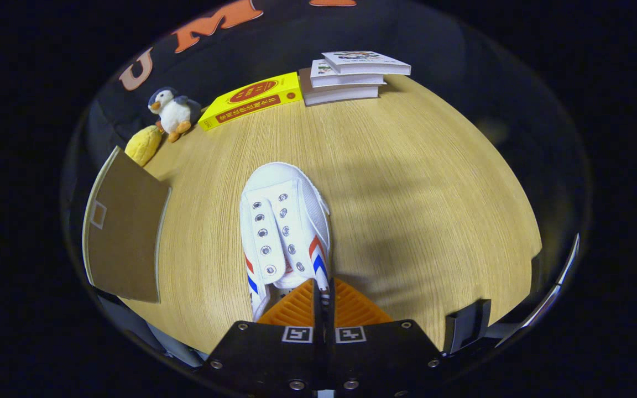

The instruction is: Open the storage box then place both shoes into the box .Put the left shoe in first, then the right shoe, with the right side of both shoes facing outward in a uniform manner.

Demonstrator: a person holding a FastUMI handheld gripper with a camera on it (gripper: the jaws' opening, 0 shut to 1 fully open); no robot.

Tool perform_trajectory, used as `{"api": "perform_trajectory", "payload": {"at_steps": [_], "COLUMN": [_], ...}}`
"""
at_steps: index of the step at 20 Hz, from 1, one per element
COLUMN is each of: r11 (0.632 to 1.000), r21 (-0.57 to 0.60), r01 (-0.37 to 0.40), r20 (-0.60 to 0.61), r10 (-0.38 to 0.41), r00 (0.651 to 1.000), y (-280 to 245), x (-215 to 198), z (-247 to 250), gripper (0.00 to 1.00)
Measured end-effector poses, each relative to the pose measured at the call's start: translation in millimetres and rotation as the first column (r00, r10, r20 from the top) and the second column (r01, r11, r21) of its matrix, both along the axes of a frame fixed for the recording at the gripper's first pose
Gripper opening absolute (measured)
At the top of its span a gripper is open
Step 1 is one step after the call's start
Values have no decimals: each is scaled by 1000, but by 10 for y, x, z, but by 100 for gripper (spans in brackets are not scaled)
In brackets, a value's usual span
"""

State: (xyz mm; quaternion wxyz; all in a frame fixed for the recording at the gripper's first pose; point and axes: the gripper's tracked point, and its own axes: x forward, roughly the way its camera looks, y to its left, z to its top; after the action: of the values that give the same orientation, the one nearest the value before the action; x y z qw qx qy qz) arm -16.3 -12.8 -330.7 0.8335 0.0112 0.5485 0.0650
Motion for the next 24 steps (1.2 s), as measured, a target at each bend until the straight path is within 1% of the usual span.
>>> {"api": "perform_trajectory", "payload": {"at_steps": [3, 5, 8, 12, 14, 16, 18, 20, 24], "r11": [995, 985, 972, 969, 964, 956, 952, 954, 947], "r21": [79, 137, 209, 237, 261, 291, 306, 299, 318], "r01": [68, 105, 107, 70, 53, 37, 14, -19, -50], "r20": [34, 53, 96, 170, 199, 203, 218, 229, 249], "r10": [-71, -113, -129, -113, -108, -99, -85, -53, -33], "r00": [997, 992, 987, 979, 974, 974, 972, 972, 968], "y": [118, 259, 536, 906, 1173, 1498, 1812, 2118, 2738], "x": [-50, -10, 67, 93, 120, 60, 11, -55, -171], "z": [123, 253, 562, 1112, 1388, 1609, 1778, 1882, 1983], "gripper": [0, 0, 0, 0, 0, 0, 0, 0, 0]}}
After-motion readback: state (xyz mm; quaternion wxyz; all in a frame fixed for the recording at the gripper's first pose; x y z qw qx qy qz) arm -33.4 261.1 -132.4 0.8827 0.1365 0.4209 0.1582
